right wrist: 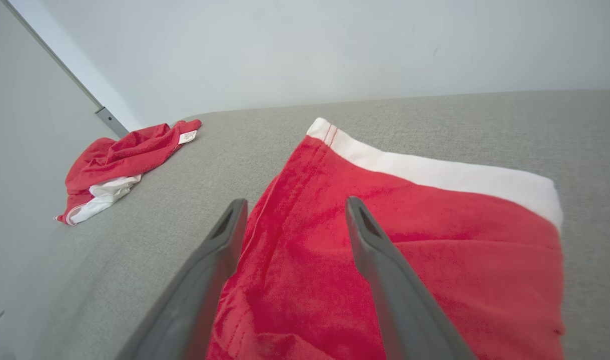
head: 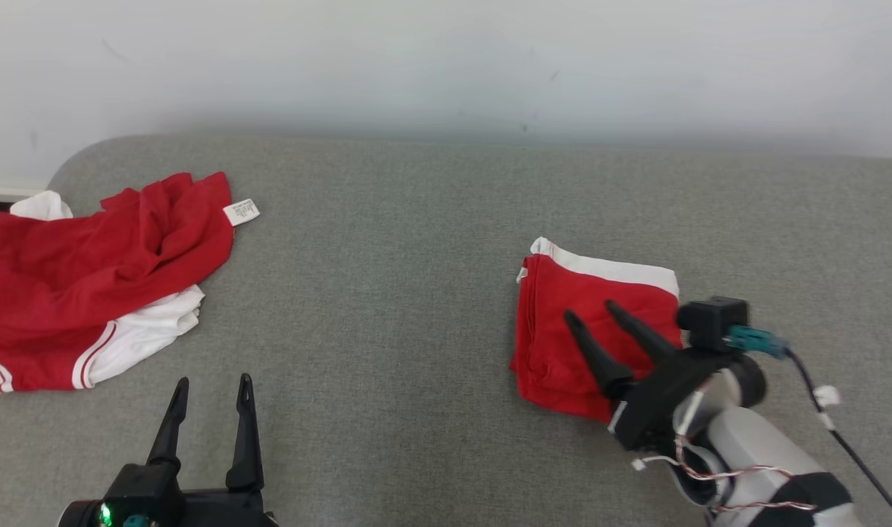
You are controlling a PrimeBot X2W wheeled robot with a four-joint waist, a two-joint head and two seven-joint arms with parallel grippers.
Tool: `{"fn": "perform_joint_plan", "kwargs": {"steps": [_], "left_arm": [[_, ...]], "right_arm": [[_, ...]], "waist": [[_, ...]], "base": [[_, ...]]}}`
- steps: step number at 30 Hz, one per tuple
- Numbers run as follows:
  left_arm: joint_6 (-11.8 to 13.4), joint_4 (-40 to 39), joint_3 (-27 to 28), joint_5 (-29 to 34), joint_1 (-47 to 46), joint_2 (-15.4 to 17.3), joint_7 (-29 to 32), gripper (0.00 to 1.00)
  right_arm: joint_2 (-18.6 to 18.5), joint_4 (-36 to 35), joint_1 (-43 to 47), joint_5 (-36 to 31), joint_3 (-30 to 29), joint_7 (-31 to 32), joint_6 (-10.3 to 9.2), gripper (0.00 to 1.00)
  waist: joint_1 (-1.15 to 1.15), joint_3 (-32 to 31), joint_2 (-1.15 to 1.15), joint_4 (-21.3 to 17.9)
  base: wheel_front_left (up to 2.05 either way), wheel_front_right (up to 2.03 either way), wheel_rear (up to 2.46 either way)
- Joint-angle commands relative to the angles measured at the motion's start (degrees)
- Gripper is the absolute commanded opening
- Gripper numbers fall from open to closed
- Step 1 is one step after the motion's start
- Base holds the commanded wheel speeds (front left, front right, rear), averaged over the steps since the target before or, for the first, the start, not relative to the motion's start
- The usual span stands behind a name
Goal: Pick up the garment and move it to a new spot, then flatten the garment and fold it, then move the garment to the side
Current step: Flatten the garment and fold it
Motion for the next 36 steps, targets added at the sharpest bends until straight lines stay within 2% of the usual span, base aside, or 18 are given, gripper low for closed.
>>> {"fn": "perform_joint_plan", "kwargs": {"steps": [1,7,13,20,28,36], "left_arm": [[-0.2,0.1,0.3,-0.1,0.6,-0.1,-0.2,1.00],[-0.3,-0.4,1.0,0.3,1.4,-0.1,-0.2,1.00],[-0.8,-1.0,2.4,0.9,2.4,-0.1,-0.2,1.00],[-1.1,-1.4,3.4,1.5,2.4,-0.1,-0.2,1.00],[-1.2,-1.9,4.2,2.2,3.2,-0.1,-0.2,1.00],[-1.1,-2.5,5.2,3.1,4.6,-0.1,-0.2,1.00]], "right_arm": [[-0.7,-0.6,1.1,0.0,-0.5,-1.0,-0.14,1.00],[-4.4,-3.1,3.8,-1.5,-5.4,-6.8,-0.14,1.00],[-5.6,-5.8,5.9,-10.3,-9.5,-12.0,-0.14,1.00],[-1.6,-9.3,11.0,-15.8,-17.5,-13.0,-0.14,1.00],[4.3,-16.6,19.5,-20.2,-27.9,-13.0,-0.14,1.00],[8.3,-21.6,24.0,-22.8,-30.2,-13.0,-0.14,1.00]], "waist": [[0.00,-0.6,-0.01,-0.7],[0.00,-1.4,-0.01,-2.0],[0.00,-1.7,-0.01,-3.7],[0.00,-2.1,-0.01,-5.2],[0.00,-2.8,-0.01,-6.2],[0.00,-3.2,-0.01,-7.4]], "base": [[0.00,0.00,0.00],[0.00,0.00,0.00],[0.00,0.00,0.00],[0.00,0.00,0.00],[0.00,0.00,0.00],[0.00,0.00,0.00]]}}
